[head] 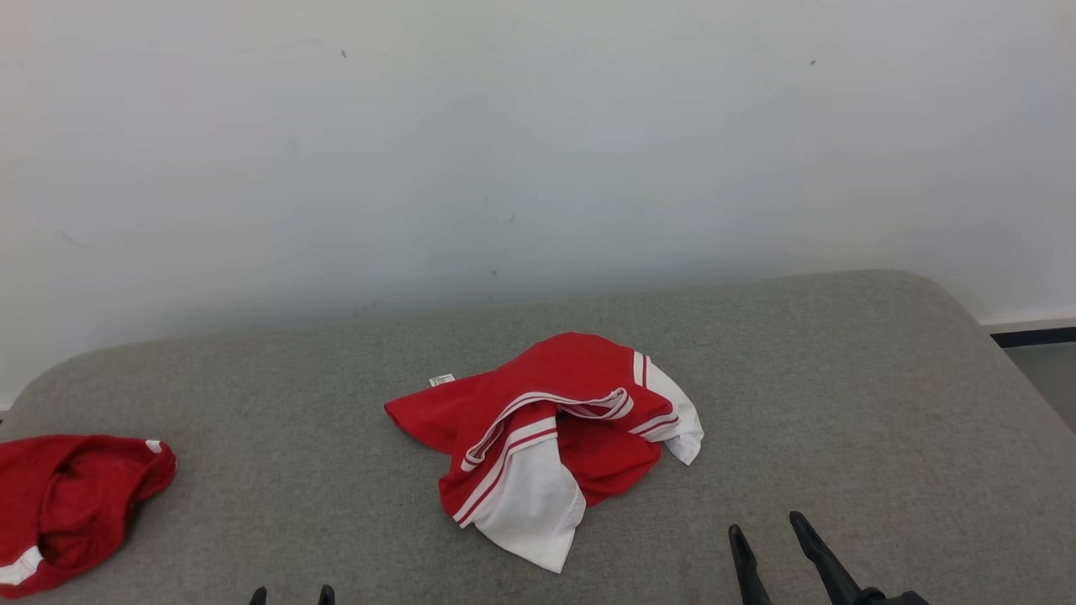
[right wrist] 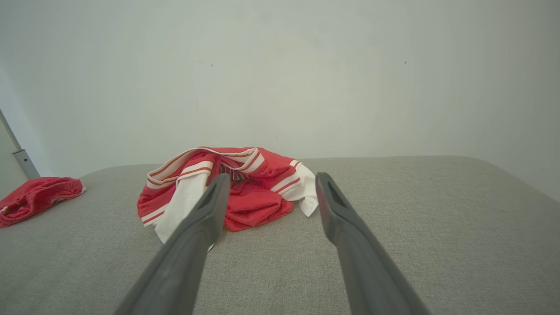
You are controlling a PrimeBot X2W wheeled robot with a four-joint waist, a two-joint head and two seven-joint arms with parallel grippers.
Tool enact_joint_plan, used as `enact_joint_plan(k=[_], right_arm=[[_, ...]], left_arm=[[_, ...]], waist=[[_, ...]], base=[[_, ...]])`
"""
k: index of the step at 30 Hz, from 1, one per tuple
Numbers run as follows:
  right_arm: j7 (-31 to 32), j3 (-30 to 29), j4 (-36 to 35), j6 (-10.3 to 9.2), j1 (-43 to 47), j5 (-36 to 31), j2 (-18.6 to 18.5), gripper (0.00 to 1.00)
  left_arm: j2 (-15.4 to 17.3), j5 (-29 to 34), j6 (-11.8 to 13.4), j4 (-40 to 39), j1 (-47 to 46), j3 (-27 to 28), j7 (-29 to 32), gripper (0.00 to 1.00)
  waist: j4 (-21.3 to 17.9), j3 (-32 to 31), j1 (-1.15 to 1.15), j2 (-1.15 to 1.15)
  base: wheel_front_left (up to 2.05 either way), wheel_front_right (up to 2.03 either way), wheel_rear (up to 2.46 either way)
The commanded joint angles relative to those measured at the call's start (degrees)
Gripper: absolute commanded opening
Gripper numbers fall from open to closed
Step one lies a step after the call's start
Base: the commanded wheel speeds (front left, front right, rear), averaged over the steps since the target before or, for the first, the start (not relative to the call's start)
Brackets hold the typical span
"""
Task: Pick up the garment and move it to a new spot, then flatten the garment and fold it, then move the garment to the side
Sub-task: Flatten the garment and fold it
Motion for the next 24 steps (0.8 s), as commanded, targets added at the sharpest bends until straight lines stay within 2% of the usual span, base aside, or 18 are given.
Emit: enact_joint_plan(k=[1,5,8,16,24], right_arm=[[-0.1,0.2,0.0,0.02,-0.2,-0.1,-0.3,1.0],[-0.1,0.5,0.0,0.02,-0.8,0.0,-0.4,1.0],[-0.1,0.7,-0.1,0.02,-1.3,-0.1,-0.5,1.0],[-0.1,2.0,0.3,0.02,-3.3,0.0,-0.9,1.0],[-0.1,2.7,0.3,0.02,-5.0,-0.2,-0.8,1.0]], left_arm=[[0.0,-0.2,0.3,0.3,-0.3,0.0,-0.2,1.0],[0.0,-0.8,0.0,1.9,-1.4,0.0,-0.2,1.0],[0.0,-1.8,-1.1,4.7,-3.4,-0.9,-0.2,1.0],[0.0,-4.5,-4.4,16.9,-11.8,-5.3,-0.2,1.0],[0.0,-3.5,-5.0,26.4,-20.4,-7.6,-0.2,1.0]], waist=[[-0.1,0.0,0.0,0.0],[-0.7,0.6,0.0,0.0],[-1.3,1.3,0.0,0.0],[-4.2,4.2,0.0,0.0],[-7.5,8.0,0.0,0.0]], base=[[0.0,0.0,0.0],[0.0,0.0,0.0],[0.0,0.0,0.0],[0.0,0.0,0.0],[0.0,0.0,0.0]])
